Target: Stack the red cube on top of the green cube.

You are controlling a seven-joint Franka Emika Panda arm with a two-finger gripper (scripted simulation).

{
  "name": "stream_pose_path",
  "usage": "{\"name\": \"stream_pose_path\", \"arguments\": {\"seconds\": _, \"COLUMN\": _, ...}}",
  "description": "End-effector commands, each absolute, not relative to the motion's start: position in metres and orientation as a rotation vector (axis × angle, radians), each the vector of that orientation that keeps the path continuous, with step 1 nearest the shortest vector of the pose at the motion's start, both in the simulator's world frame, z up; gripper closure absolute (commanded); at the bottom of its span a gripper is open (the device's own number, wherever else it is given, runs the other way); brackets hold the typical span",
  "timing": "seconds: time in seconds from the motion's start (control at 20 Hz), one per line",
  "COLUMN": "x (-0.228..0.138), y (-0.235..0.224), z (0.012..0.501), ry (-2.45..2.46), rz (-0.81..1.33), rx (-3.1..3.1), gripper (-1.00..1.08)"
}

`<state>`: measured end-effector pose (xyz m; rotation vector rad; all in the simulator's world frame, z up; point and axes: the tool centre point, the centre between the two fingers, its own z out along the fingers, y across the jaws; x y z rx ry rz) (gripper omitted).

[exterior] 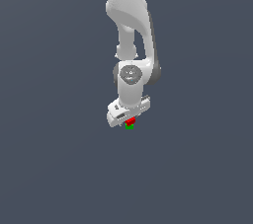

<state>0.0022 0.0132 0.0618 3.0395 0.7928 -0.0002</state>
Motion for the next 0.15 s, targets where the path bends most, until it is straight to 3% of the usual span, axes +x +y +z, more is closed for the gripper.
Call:
{"name": "stream_pose_path", "arguments": {"seconds": 0.0, "x": 0.0023, "y": 0.0132, "z": 0.0618, "ry": 0.793, "rz": 0.0, "rx": 3.039, "gripper": -0.92}}
{"name": "stream_pose_path", "arguments": {"seconds": 0.1, "x": 0.0023, "y": 0.0132, "z": 0.0618, "ry": 0.793, "rz": 0.0, "rx": 3.039, "gripper": -0.92}}
